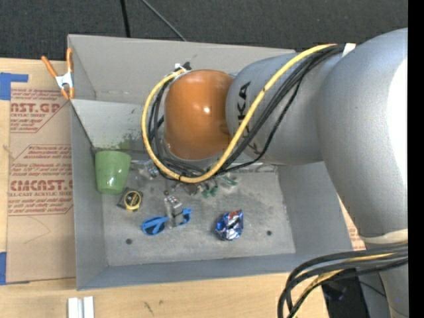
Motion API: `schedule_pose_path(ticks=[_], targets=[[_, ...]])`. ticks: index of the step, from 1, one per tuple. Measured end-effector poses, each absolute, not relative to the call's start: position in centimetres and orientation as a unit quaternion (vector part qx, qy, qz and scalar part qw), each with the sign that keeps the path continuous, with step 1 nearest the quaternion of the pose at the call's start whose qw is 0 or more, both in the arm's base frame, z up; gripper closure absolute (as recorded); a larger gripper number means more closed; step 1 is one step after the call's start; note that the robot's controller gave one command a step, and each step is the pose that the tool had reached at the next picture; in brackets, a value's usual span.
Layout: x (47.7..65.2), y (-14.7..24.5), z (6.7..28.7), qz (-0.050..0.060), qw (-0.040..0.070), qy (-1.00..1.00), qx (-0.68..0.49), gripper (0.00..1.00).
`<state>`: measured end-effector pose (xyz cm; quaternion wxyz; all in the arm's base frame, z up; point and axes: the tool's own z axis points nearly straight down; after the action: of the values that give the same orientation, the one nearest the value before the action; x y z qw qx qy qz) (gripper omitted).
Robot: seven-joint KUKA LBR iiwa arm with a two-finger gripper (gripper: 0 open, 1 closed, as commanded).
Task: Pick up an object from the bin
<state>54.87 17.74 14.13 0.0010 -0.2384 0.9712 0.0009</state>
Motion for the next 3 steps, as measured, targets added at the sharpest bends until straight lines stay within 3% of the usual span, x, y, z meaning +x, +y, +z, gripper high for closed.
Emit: schedule_pose_path(ticks=[1,2,3], targets=[[50.4,15.0,6.5,0.000,-0.005,0.975,-0.223,0.00],[50.7,15.1,7.0,0.001,0.000,0.975,-0.223,1.00],[50.9,15.4,23.4,0.000,0.006,0.976,-0.218,1.00]])
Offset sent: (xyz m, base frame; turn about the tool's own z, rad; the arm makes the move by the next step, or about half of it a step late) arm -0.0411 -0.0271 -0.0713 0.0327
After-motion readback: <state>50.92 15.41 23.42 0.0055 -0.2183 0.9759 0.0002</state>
